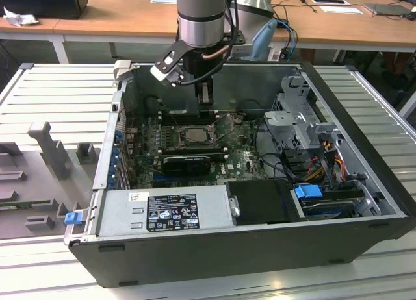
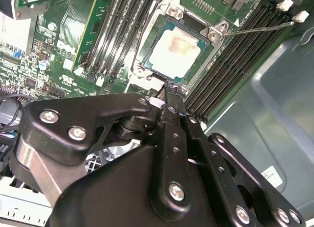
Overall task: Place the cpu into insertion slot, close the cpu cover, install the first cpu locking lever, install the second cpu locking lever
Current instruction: 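Close the cpu cover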
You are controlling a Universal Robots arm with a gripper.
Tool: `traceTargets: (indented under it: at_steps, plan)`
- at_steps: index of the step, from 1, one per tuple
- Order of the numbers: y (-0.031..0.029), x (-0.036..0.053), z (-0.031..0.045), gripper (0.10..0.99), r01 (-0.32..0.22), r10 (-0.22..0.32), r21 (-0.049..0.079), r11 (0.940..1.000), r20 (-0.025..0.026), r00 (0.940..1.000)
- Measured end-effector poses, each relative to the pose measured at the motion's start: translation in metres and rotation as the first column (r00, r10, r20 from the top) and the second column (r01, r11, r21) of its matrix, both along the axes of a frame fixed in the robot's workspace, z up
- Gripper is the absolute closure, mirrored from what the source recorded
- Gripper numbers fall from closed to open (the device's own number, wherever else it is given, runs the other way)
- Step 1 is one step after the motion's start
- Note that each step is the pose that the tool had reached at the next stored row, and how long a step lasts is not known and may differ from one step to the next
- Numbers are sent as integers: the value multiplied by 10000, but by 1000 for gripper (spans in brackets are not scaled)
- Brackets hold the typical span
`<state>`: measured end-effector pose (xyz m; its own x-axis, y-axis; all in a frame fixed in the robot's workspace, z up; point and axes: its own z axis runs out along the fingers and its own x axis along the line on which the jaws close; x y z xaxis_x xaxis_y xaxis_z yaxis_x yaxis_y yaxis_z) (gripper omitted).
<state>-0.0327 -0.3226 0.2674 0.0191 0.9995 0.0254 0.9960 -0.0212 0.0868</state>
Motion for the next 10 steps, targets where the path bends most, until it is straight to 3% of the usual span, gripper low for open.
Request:
traceTargets:
  at_steps: [10]
  plan:
    - [0,174,0,980,0,0,0,10000,-17,10000]
